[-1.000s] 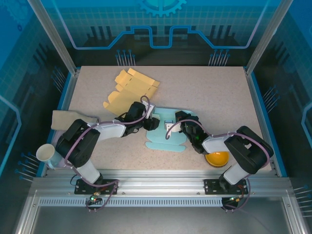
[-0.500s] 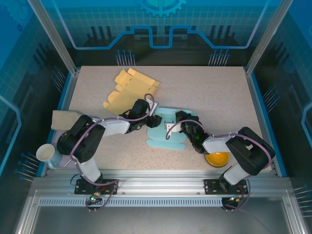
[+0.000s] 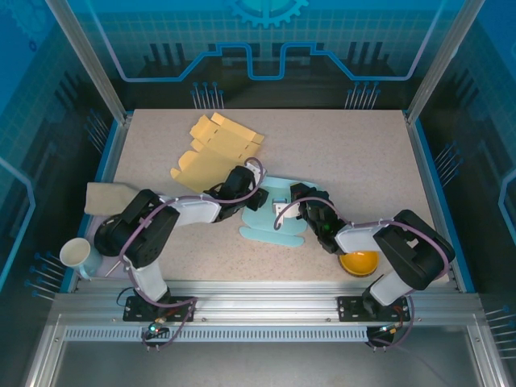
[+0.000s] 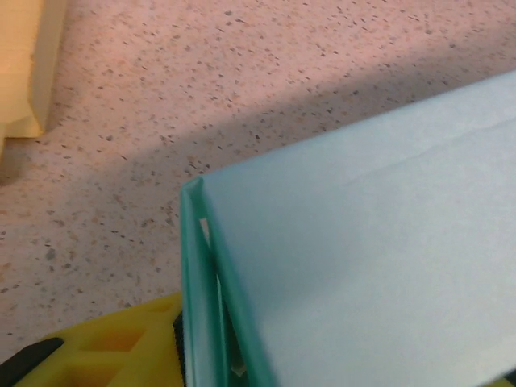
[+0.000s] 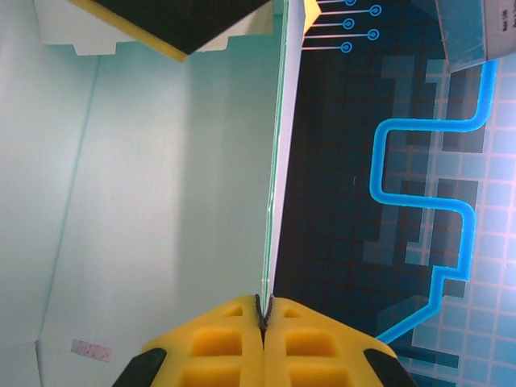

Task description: Fold the paper box

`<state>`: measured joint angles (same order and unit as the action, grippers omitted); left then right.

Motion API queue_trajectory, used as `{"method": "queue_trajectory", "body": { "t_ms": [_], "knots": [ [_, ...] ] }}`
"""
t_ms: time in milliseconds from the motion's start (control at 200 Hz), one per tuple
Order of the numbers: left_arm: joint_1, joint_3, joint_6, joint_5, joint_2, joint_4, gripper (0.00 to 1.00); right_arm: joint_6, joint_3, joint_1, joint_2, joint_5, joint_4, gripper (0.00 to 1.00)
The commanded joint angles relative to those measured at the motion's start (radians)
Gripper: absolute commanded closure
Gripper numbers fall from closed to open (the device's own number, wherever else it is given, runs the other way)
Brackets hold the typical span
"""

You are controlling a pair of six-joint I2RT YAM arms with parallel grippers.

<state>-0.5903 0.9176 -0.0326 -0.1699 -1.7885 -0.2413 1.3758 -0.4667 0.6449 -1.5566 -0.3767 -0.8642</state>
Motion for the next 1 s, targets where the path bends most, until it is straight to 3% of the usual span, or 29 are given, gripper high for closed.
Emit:
{"method": "queue_trajectory", "body": {
  "t_ms": [0, 125, 430, 610, 860, 995],
  "knots": [
    [0.027, 0.041, -0.060, -0.300, -0.033, 0.079, 0.53, -0.018, 0.003, -0.015, 0.006, 0.033, 0.074, 1.00],
    [0.028, 0.068, -0.122, -0.409, -0.049, 0.162, 0.53, -0.029, 0.000, -0.027, 0.008, 0.030, 0.076, 1.00],
    [0.051, 0.102, -0.233, -0.484, -0.072, 0.283, 0.59, -0.058, -0.011, -0.045, 0.029, 0.041, 0.111, 1.00],
    [0.065, 0.151, -0.314, -0.552, -0.097, 0.393, 0.57, -0.079, -0.019, -0.059, 0.030, 0.038, 0.117, 1.00],
    [0.083, 0.185, -0.391, -0.524, -0.121, 0.483, 0.55, -0.120, -0.034, -0.078, 0.053, 0.058, 0.165, 1.00],
    [0.084, 0.170, -0.387, -0.489, -0.112, 0.461, 0.64, -0.125, -0.040, -0.083, 0.049, 0.068, 0.181, 1.00]
  ]
}}
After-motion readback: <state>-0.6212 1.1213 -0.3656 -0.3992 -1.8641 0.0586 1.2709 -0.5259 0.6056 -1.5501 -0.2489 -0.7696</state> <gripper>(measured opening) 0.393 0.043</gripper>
